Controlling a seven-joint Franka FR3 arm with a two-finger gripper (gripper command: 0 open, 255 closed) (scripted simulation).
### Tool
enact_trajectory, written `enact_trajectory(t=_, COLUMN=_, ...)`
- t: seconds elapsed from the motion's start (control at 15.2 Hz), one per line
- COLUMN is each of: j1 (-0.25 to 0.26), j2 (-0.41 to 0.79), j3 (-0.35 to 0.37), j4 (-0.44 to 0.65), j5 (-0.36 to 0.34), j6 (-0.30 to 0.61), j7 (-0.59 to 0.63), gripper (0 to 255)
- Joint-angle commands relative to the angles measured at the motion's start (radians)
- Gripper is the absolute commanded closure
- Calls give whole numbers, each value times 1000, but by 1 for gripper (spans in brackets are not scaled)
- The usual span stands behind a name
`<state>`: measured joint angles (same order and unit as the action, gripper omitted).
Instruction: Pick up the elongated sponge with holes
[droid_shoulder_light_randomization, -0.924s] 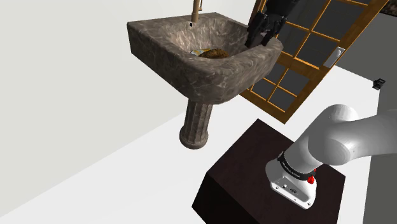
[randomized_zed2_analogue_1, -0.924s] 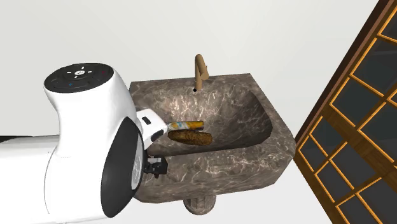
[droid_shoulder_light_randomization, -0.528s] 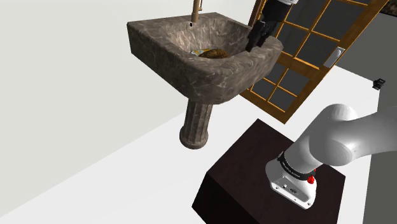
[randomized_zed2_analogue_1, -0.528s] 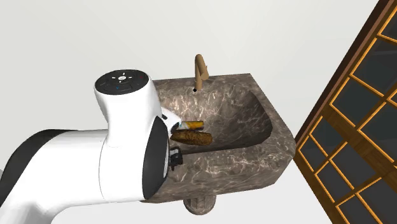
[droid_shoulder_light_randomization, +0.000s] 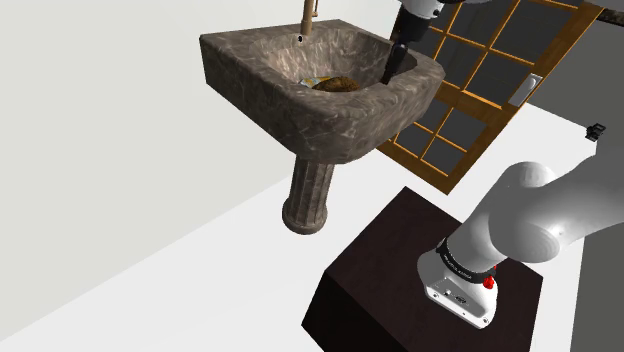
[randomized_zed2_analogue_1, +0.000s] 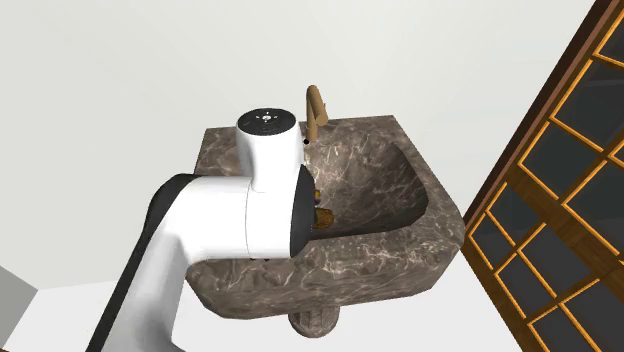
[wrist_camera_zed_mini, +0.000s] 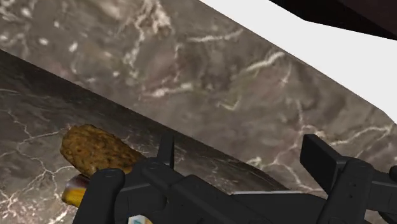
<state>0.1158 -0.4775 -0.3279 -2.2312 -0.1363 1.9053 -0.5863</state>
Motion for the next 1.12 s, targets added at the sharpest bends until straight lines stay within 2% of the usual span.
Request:
enact_trajectory(t=0.0, j1=26, j2=75, j3=-45, j4=37, j5=-5, j6=40, j7=-135, gripper=0)
enact_trajectory(t=0.46, j1=95, j2=352, j3=-158, j4=209, j5=54, j6=145, j7=-581, gripper=0)
enact_trajectory(t=0.86, j1=97, j2=603, j3=-173, j4=396, j5=161, j6=199, j7=-949, gripper=0)
enact_trajectory(t=1.06, j1=91, j2=624, j3=-166, j4=389, j5=170, j6=227, j7=-972, gripper=0)
